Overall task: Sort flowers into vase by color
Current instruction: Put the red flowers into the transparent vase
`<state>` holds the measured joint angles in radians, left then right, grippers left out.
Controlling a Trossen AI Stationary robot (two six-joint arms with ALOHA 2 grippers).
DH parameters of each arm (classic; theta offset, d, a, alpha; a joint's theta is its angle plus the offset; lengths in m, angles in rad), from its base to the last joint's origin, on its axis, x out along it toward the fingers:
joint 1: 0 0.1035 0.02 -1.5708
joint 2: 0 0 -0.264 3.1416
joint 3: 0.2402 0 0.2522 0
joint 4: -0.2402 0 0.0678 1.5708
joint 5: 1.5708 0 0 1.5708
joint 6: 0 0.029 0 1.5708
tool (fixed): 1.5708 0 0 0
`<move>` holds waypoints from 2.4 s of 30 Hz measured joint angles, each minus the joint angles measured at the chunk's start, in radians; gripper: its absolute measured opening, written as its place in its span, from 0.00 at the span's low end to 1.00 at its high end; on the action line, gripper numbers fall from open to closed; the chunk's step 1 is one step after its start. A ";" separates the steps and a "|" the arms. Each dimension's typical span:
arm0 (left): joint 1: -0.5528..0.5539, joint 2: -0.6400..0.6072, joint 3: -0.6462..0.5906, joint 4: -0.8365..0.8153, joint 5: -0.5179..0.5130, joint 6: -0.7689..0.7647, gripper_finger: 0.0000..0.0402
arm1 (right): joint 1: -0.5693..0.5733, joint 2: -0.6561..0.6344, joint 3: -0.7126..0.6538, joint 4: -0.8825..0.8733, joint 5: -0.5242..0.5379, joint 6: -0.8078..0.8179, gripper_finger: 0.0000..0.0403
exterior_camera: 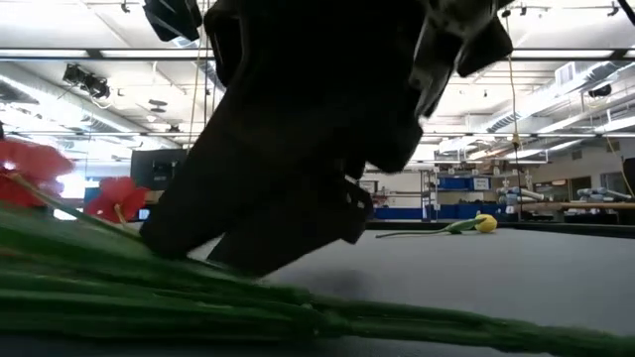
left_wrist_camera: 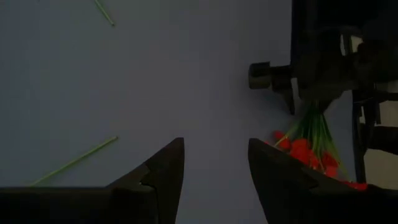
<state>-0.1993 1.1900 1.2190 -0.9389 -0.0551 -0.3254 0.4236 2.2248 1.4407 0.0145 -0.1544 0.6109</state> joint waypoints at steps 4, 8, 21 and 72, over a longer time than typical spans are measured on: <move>0.000 0.000 0.000 -0.001 -0.001 0.000 0.46 | 0.000 -0.001 0.000 -0.026 -0.004 -0.086 0.52; 0.000 0.000 0.000 -0.003 -0.001 0.031 0.46 | -0.001 -0.002 -0.001 -0.024 -0.029 -0.140 0.42; 0.059 0.000 0.000 0.001 -0.003 0.045 0.46 | -0.035 -0.015 -0.003 -0.055 0.099 0.024 0.03; 0.085 -0.006 0.001 -0.006 -0.064 -0.154 0.46 | -0.129 -0.149 -0.044 -0.527 0.342 0.150 0.50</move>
<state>-0.1143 1.1843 1.2201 -0.9452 -0.1196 -0.4799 0.2942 2.0753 1.3971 -0.5122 0.1879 0.7605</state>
